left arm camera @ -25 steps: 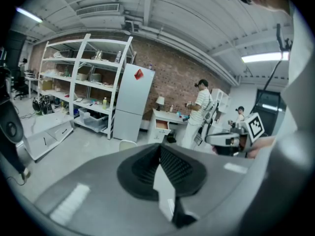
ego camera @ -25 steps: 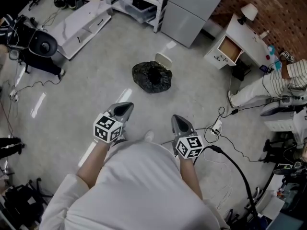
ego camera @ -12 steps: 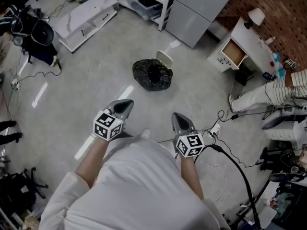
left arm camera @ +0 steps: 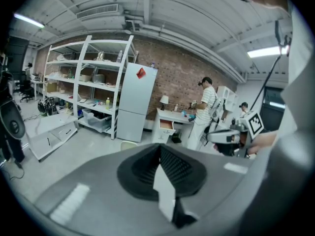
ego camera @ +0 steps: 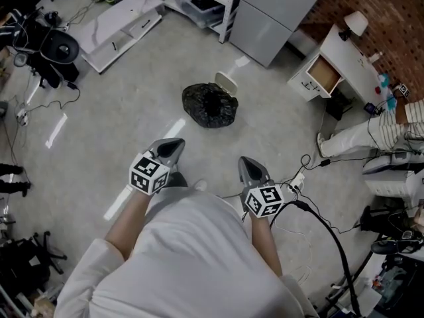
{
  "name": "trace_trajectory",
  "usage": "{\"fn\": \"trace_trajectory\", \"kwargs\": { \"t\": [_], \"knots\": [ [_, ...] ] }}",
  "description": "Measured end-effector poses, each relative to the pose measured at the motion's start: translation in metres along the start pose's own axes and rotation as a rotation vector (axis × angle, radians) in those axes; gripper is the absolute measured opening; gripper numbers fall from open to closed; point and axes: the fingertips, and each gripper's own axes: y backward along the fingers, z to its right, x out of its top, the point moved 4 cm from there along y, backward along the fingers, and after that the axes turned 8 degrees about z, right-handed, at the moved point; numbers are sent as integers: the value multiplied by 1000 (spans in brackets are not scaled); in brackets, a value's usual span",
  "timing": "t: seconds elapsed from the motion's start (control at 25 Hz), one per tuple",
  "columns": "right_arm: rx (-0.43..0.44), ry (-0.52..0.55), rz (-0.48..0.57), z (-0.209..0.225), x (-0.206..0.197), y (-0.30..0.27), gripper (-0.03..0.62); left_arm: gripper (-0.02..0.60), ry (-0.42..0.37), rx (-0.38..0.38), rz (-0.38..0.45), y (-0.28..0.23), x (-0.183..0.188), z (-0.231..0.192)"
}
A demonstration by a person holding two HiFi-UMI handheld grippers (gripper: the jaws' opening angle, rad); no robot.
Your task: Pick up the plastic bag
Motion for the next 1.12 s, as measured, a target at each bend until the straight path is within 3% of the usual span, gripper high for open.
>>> {"fn": "trace_trajectory", "kwargs": {
  "t": [0.2,0.4,1.12],
  "knots": [
    [1,-2,-5,5,2,-22,2,3,-12,-9,-10,-15,8,-23],
    [-51,-17,-3,25,8,-49,2,3,-46,-28,-14,-42,22,-55],
    [-214,-65,-50,67,37,-210,2,3,-123,-148,-121,-131,65,-232]
  ]
}}
